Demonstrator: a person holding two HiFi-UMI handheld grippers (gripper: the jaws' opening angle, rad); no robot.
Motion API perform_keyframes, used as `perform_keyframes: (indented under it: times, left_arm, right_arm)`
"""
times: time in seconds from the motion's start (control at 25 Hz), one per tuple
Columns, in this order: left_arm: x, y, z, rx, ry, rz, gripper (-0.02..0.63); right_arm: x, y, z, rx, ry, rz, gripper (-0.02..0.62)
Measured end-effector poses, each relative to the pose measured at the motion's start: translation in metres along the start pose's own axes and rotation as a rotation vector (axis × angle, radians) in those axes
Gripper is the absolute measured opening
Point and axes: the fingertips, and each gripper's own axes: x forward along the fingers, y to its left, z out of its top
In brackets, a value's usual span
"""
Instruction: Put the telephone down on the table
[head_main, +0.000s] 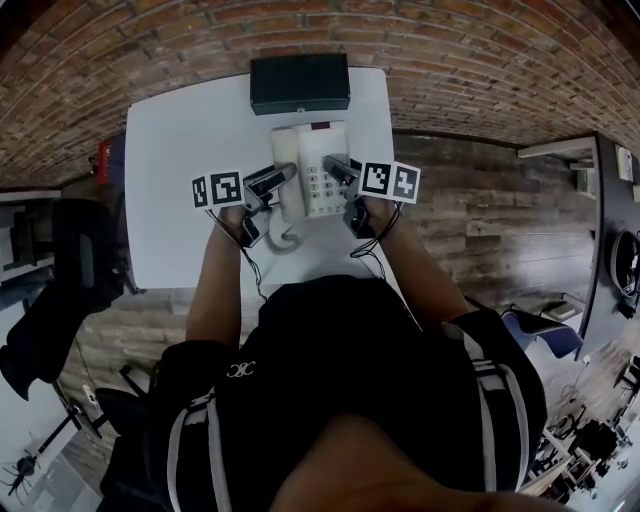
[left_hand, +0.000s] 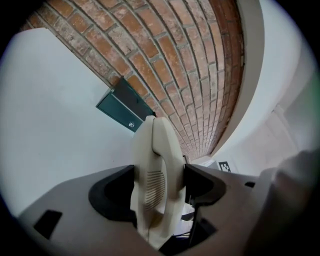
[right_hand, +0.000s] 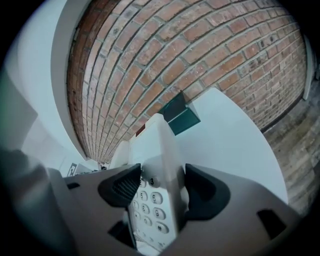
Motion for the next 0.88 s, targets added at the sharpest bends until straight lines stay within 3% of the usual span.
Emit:
perform_keyframes:
  times: [0.52, 0.88]
  left_arm:
    - [0.032, 0.058, -0.016, -0.093, 0.084, 0.021, 0.312]
    - [0.032, 0.068, -0.024, -0.035, 0.104, 0.037, 0.318]
  right_arm:
    - [0.037, -0.05, -0.025, 0.088, 0.043, -0.054, 0.233]
    - [0.044, -0.055, -0.037, 0.081, 0.007, -0.012, 0.236]
